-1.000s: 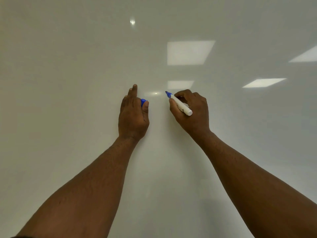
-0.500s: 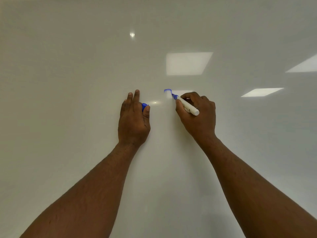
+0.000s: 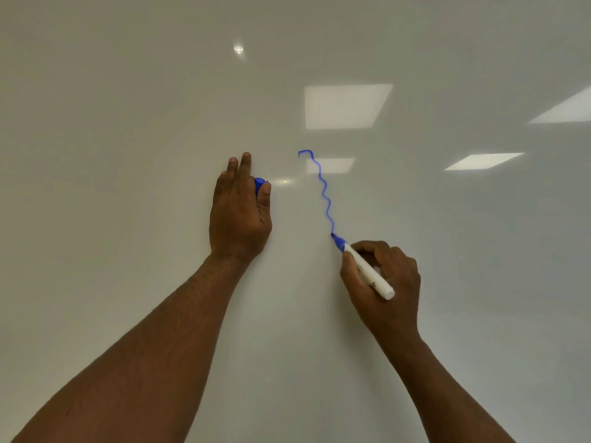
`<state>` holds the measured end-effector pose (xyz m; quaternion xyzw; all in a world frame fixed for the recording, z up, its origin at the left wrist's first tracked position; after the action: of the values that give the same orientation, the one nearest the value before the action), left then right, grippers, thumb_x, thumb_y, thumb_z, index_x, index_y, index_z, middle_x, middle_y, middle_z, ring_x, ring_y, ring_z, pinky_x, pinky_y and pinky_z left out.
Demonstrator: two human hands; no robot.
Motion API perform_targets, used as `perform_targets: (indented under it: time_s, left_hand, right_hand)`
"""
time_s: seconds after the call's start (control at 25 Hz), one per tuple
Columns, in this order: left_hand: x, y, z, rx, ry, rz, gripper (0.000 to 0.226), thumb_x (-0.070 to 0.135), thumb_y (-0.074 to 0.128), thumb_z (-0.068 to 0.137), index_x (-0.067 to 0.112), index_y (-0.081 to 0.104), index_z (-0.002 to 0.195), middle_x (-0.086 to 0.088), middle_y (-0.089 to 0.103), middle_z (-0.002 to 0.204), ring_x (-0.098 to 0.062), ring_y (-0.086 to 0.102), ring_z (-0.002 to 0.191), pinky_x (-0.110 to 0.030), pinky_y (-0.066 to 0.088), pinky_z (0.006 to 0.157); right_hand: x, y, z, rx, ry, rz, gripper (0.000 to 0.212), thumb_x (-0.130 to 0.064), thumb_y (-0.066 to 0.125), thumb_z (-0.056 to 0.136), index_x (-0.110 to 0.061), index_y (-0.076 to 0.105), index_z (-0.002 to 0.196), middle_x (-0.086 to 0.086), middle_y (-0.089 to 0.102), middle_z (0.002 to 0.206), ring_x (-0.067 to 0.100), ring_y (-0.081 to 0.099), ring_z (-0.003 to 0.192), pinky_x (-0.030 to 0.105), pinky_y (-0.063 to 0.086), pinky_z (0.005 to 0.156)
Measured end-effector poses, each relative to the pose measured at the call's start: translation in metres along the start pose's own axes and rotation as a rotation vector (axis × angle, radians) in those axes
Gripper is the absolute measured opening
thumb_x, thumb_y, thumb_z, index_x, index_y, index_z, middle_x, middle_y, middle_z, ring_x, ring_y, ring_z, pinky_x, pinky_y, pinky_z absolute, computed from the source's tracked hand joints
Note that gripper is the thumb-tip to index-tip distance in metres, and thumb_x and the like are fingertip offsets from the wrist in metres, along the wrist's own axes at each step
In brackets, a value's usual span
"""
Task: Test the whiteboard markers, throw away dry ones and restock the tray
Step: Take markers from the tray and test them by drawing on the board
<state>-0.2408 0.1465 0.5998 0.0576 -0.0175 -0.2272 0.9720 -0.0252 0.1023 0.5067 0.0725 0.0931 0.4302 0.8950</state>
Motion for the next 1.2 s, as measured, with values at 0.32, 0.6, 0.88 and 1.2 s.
perform_targets:
  time_s: [0.32,0.6,0.88,1.2]
  left_hand:
    - [0.0,0.0,-0.004,0.01,0.014,0.033,0.059,0.038,0.027,0.102,0.001,0.032,0.147,-0.012,0.039,0.151,-0.024,0.028,0.144,-0.029,0.015,0.119]
    - [0.023,-0.01,-0.035,-0.006,-0.175,-0.153,0.053,0.035,0.028,0.102,0.002,0.042,0.14,-0.01,0.046,0.146,-0.018,0.036,0.14,-0.024,0.023,0.117]
    - [0.088,-0.076,-0.141,-0.132,-1.062,-0.972,0.028,0.031,0.033,0.105,0.019,0.05,0.086,-0.003,0.074,0.099,-0.015,0.065,0.101,-0.029,0.044,0.096]
    - [0.09,-0.114,-0.239,-0.258,-1.514,-1.23,0.04,0.036,0.022,0.105,0.014,0.045,0.129,-0.008,0.07,0.116,-0.024,0.064,0.112,-0.04,0.043,0.103]
  right_hand:
    - [0.011,-0.033,-0.073,-0.063,0.094,-0.105,0.02,-0.036,0.06,0.082,-0.018,0.068,0.083,-0.014,0.06,0.07,0.003,0.047,0.067,0.021,0.036,0.071]
    - [-0.016,-0.058,-0.117,-0.135,0.253,0.078,0.015,-0.036,0.062,0.081,-0.029,0.062,0.094,-0.021,0.06,0.085,0.005,0.056,0.08,0.037,0.047,0.068]
    - [-0.046,-0.074,-0.159,-0.225,0.298,0.241,0.017,-0.029,0.065,0.083,-0.024,0.061,0.099,-0.011,0.064,0.091,0.017,0.063,0.081,0.041,0.052,0.065]
    - [-0.064,-0.073,-0.207,-0.413,0.289,0.362,0.025,-0.027,0.062,0.082,-0.02,0.061,0.107,-0.003,0.067,0.094,0.015,0.063,0.08,0.04,0.05,0.064]
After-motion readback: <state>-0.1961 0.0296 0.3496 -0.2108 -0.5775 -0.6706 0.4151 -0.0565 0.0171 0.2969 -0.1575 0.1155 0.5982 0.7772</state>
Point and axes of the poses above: each hand's wrist, its own z-axis towards the middle knuckle, its own y-axis out of the palm, x = y × z, the point moved 1 cm from there along z, towards the middle knuckle
